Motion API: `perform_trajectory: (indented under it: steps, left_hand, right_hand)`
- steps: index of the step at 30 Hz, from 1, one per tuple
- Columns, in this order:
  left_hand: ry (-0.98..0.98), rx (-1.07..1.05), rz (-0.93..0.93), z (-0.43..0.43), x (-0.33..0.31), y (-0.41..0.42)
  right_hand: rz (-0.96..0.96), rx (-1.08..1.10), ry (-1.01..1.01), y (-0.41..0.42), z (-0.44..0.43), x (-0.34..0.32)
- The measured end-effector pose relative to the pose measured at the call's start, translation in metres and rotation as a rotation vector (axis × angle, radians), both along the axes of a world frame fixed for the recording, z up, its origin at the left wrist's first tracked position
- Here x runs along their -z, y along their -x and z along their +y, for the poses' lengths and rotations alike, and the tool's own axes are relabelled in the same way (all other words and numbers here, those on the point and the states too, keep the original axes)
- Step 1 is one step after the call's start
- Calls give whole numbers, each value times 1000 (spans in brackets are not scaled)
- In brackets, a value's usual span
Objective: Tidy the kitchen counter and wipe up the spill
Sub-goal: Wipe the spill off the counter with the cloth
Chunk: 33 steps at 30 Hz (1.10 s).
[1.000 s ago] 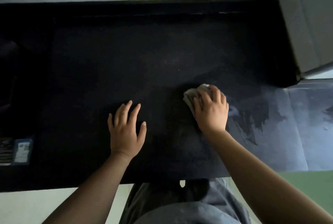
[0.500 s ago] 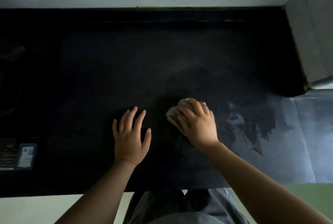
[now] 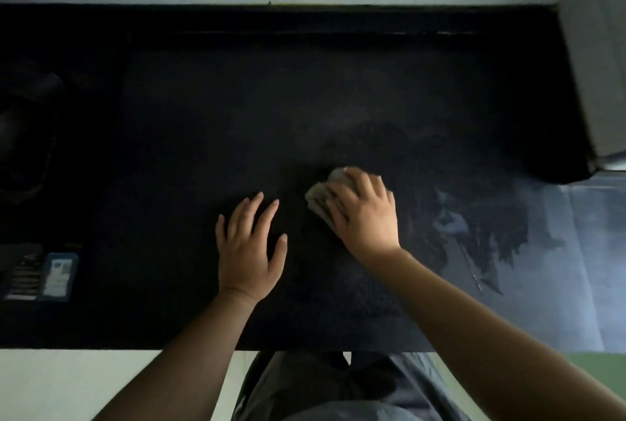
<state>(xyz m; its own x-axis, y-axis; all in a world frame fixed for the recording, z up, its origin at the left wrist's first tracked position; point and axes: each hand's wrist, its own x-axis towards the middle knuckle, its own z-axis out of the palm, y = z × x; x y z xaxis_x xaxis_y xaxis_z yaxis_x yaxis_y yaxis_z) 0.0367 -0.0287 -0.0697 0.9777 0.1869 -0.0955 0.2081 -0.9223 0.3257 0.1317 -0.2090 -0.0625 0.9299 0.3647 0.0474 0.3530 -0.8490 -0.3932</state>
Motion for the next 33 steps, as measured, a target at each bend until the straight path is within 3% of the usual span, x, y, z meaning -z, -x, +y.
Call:
perform_trajectory:
  steps: [5,11,17,20,24,28,33]
  left_hand:
    - [2,-3,-6,-1,-2,1]
    - [3,-41,49,-10,-20,-2]
    - [21,-145,53,-71,-33,42]
    - [67,-179,78,-110,-29,69]
    - [26,-286,121,-154,-23,94]
    - [-38,-372,168,-177,-13,101]
    - [-47,-390,158,-179,-8,102]
  right_hand:
    - [-36,-73,15,27,-55,1]
    - [131,220,-2,-23,-38,-13]
    - [55,-124,-35,13,-86,-18]
    - [-31,-12,-58,12,-134,-19]
    - [-2,119,-68,4,-168,-6]
    - [17,35,-59,-10,-143,-2]
    - [-13,-286,-6,21,-162,-1]
